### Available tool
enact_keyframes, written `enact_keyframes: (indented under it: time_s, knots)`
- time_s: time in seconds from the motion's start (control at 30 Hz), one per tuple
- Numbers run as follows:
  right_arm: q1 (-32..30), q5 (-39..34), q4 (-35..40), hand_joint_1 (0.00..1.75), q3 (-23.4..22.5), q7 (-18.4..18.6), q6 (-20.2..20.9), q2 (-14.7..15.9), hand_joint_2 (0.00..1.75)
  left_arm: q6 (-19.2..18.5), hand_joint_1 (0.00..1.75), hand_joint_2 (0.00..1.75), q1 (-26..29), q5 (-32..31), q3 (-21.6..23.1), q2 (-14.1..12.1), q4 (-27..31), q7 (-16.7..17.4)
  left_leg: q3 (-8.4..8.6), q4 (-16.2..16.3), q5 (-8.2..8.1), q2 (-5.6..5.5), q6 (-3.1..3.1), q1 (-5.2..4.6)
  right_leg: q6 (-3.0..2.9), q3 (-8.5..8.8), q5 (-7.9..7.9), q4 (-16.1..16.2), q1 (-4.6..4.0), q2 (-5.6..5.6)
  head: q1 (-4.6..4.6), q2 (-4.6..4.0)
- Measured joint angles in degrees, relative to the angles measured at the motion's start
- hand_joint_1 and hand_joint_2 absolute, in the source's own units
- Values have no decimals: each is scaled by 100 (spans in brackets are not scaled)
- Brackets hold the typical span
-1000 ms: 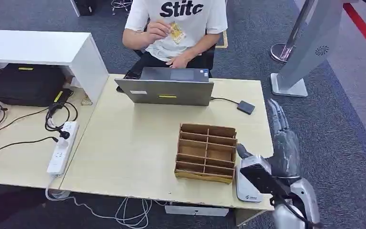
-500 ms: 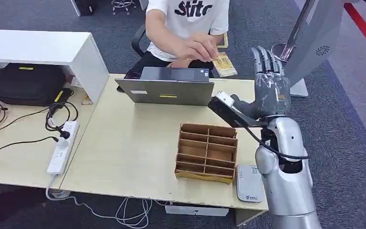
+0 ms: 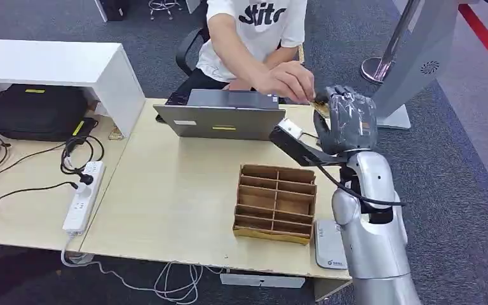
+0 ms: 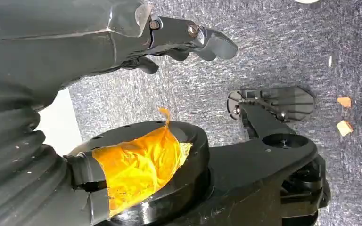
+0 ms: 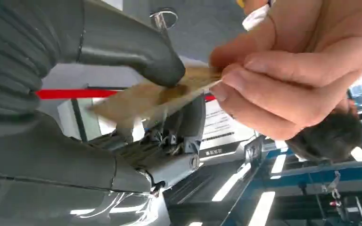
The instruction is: Pass the card to the sensor for recognition and then transmit it.
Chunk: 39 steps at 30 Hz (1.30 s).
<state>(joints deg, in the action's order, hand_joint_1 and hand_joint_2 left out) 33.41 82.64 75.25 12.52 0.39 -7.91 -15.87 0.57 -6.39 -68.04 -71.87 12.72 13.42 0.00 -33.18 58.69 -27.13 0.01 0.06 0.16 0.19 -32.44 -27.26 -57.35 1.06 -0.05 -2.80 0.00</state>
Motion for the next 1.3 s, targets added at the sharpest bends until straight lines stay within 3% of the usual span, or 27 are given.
enact_keyframes:
  time_s: [0.3, 0.43, 0.67, 0.9, 1.07, 1.3]
  knots:
    - [0, -354, 123, 175, 22, -297, 98, -125, 175, 13, 0, 175, 0, 11, 0, -2, 0, 0, -1, 0, 0, 0, 0, -1, 0, -1, 0, 1, 0, 0, 2, 0]
    - [-234, -866, 473, 175, 77, -529, 188, -120, 175, 37, 0, 175, 6, 112, -2, -2, 0, -4, -1, 0, -1, -1, 0, 0, 0, -3, 0, 1, 0, -1, -2, 0]
    - [-1177, -1257, 1366, 175, 363, -734, 124, 123, 175, 92, 0, 175, 17, 291, -35, -2, 0, -20, -3, 0, -4, -1, -2, 0, 2, -7, -4, 1, 0, -1, 0, 0]
    - [-2297, -1292, 1868, 175, 448, -931, -353, 555, 175, 168, 0, 175, 25, 465, -133, -20, 0, -55, -5, 0, -5, -7, -1, -1, 3, -7, -5, 4, 1, -4, 0, 0]
    - [-3124, -1609, 2044, 175, 273, -1159, -669, 715, 175, 232, 0, 175, 27, 599, -221, -22, 0, -68, -6, 0, -7, -8, -3, -1, 4, -8, -6, 4, 1, -4, -2, 0]
    - [-3843, -2043, 2275, 175, -183, -1438, -680, 743, 175, 304, 0, 175, 29, 706, -330, -22, 0, -68, -6, 0, -7, -6, -3, 0, 4, -8, -6, 4, 0, -3, 0, 0]
